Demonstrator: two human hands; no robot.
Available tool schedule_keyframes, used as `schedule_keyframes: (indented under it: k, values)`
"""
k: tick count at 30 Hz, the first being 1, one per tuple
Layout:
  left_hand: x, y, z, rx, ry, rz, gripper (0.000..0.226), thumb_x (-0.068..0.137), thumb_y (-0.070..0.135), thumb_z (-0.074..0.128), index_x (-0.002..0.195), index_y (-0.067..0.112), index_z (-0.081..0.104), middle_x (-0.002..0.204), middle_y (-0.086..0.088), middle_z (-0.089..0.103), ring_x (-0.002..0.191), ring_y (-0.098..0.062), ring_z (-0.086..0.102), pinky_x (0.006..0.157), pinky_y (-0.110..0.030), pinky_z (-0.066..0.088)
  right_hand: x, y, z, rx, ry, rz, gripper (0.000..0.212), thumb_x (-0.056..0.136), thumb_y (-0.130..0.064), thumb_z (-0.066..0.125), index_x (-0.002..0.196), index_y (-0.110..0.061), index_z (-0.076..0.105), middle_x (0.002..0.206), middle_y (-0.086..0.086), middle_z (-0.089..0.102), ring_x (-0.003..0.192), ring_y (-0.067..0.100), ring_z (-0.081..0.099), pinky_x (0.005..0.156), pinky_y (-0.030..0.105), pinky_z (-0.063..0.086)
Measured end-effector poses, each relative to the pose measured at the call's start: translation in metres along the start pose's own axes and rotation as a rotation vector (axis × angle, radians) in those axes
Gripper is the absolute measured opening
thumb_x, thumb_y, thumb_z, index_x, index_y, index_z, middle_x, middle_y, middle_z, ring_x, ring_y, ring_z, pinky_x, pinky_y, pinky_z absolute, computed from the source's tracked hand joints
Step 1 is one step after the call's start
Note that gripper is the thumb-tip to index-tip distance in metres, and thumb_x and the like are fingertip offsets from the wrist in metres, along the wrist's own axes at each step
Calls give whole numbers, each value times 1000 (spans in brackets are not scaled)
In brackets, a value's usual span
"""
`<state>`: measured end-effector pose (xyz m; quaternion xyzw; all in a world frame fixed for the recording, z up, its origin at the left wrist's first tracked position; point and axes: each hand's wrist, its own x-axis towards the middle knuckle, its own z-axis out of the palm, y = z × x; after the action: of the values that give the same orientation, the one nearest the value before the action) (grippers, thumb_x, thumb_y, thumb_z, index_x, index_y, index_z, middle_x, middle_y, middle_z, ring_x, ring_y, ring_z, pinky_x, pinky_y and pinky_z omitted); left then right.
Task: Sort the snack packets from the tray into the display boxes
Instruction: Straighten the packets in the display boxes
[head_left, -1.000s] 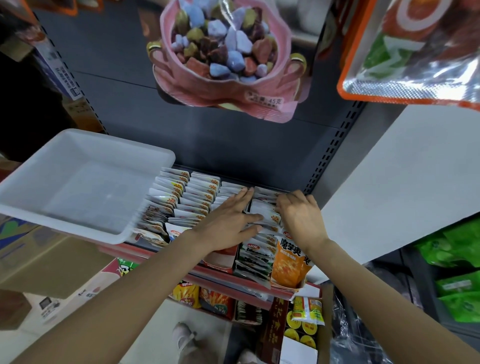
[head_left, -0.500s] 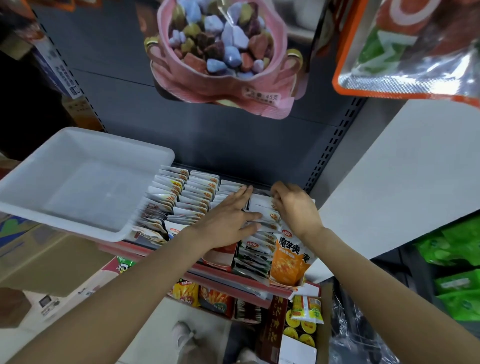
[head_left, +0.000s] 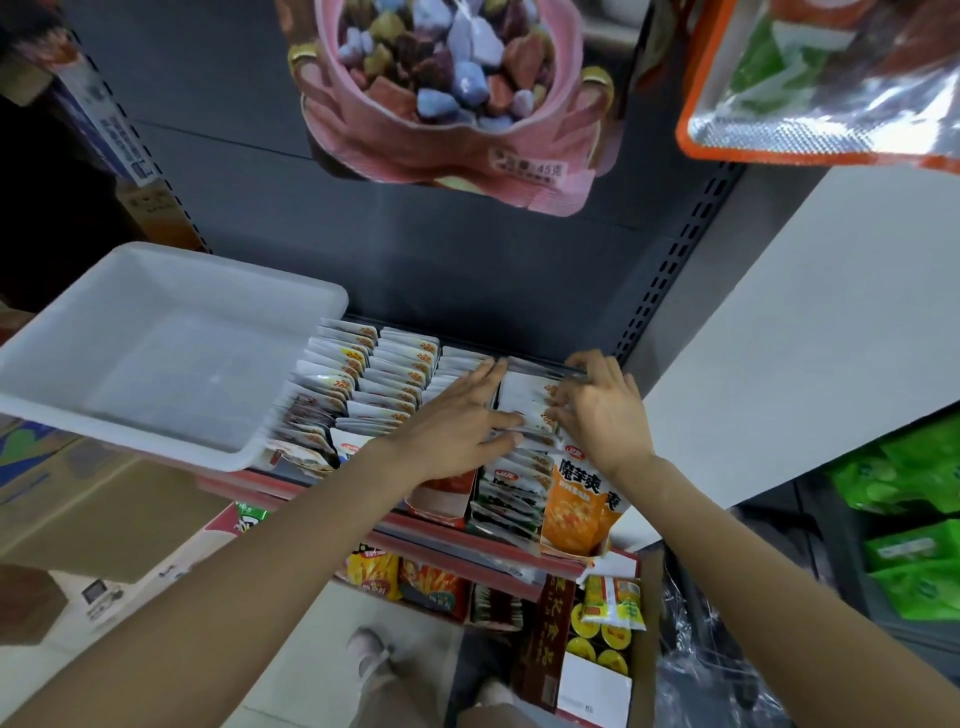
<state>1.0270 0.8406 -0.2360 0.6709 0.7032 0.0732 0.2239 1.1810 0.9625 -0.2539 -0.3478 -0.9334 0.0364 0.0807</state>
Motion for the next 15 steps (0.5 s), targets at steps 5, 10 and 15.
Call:
schedule_keyframes:
  k: [5,10,15]
  values:
    - [-1,0,1,4,15,0,43,99,45,34,140,33,42,157,-7,-16,144,-14,-18,111,-23,-11,-1,-3,5,80,47,-32,6,79,-13,72,73,-12,74,121,11,54,110,33,49,86,44,44]
    - [-2,-1,3,33,11,-2,45,99,47,32,141,33,39,157,-6,-16,144,-14,-18,113,-25,-8,1,-2,2,91,90,-68,10,83,-10,65,76,-8,72,113,8,56,102,29,50,84,41,44]
    - [-1,-3,3,31,21,1,46,99,48,31,141,34,38,156,-6,-16,143,-13,-19,109,-21,-11,4,2,-5,225,297,-130,8,81,-5,66,74,-5,68,93,7,61,70,22,60,68,32,52]
